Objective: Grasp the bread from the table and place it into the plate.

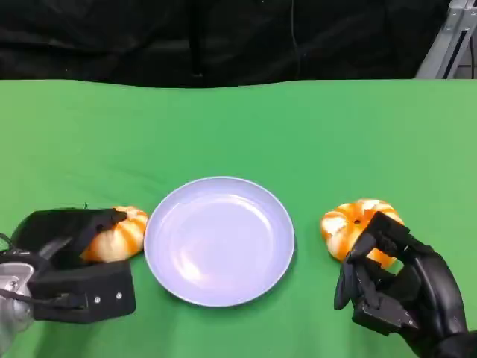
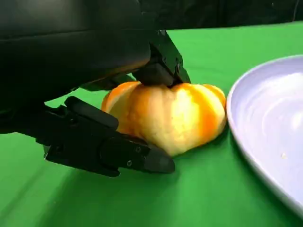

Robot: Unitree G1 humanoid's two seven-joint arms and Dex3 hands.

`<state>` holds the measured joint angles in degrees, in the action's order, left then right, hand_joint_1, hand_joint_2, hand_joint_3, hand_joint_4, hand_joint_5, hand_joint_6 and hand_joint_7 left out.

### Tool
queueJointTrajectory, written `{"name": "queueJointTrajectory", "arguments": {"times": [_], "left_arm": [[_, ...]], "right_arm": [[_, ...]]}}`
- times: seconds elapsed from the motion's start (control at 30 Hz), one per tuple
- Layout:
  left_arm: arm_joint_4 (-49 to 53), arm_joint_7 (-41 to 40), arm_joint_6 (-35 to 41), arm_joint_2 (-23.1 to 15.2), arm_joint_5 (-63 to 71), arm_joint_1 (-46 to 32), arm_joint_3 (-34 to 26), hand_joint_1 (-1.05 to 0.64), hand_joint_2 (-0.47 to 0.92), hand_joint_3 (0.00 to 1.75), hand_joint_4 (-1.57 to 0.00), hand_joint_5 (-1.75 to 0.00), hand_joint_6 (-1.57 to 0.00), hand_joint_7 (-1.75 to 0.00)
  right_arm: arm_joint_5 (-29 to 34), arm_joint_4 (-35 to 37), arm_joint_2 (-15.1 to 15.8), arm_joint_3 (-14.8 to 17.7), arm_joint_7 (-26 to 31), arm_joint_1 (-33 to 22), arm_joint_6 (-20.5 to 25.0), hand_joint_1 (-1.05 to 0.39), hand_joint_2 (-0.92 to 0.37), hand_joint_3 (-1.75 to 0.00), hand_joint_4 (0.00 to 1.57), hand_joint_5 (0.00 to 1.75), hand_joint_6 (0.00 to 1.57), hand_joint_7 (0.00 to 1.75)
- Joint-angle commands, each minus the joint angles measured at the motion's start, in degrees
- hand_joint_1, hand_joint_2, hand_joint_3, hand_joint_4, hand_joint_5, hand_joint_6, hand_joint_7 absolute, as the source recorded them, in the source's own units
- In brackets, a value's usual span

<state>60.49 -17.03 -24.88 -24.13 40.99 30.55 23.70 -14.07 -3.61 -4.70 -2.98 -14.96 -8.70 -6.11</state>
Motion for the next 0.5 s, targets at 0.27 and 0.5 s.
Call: {"name": "queueJointTrajectory", "arguments": {"times": [0.27,0.5], "left_arm": [[-2.4,-4.8,-4.5,-2.0,-4.9,-2.6,-2.8,-0.09,0.92,0.30,-0.64,-1.62,-0.66,-1.19],[-8.6,-2.3,-4.2,-4.6,-7.6,-3.3,-6.2,-0.08,0.92,0.41,-0.61,-1.74,-0.67,-1.34]], "right_arm": [[-0.4,-1.2,0.7,0.6,0.4,-0.1,0.9,-0.08,-0.59,-1.19,0.85,1.75,0.64,1.70],[-0.4,-0.9,0.7,0.8,0.1,-0.2,0.2,-0.08,-0.59,-1.19,0.86,1.75,0.63,1.70]]}}
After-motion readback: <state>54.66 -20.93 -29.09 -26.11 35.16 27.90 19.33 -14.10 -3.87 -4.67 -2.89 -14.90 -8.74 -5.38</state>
